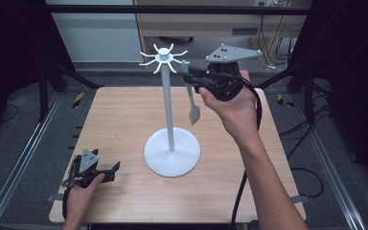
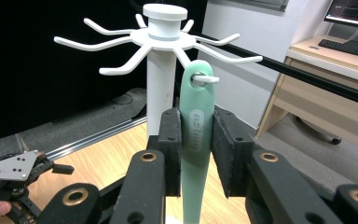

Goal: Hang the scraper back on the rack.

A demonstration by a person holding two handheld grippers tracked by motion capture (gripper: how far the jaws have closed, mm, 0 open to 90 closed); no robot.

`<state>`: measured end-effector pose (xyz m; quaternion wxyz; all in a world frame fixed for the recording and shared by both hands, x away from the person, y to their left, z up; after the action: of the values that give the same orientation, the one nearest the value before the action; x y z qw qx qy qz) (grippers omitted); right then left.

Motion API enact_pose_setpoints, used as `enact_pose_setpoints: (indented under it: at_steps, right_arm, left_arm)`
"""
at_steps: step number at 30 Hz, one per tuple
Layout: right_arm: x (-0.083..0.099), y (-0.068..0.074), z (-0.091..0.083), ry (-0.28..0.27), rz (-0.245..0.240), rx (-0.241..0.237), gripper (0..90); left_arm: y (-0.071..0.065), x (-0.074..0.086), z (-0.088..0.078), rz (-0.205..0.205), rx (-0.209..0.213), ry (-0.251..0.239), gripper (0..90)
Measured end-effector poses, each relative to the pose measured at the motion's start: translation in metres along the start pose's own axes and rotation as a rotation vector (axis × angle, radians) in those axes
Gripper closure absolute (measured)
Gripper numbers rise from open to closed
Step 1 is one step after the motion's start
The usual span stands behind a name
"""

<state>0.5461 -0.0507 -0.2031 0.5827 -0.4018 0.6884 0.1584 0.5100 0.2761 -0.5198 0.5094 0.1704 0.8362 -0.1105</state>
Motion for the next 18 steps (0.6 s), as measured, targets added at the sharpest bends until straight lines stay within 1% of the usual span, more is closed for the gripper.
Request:
enact_pose_setpoints:
  at_steps: [6,12,18]
  right_arm:
    - [0.001,0.0,-0.001,0.002,-0.001,0.006,73.7]
    - [0.002,0.0,-0.008,0.006,-0.005,0.02,67.6]
    - [0.014,-0.004,-0.016,0.024,0.011,0.037,65.3]
  left_arm:
    - [0.0,0.0,0.0,0.0,-0.001,0.0,3.6]
    - [0.0,0.0,0.0,0.0,0.0,0.001,3.6]
    - [0.0,0.0,0.0,0.001,-0.002,0.001,3.6]
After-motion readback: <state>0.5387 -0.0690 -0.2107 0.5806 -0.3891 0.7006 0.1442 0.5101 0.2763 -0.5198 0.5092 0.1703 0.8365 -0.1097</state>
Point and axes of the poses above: each handheld gripper's, and its own axes: z roughly forward along the jaws, x roughly out of its underside, y roughly to its left, the point moved 7 cm from there along z, roughly forward along the jaws, and after that the axes turned 9 degrees about -z, right-handed, at the moved point
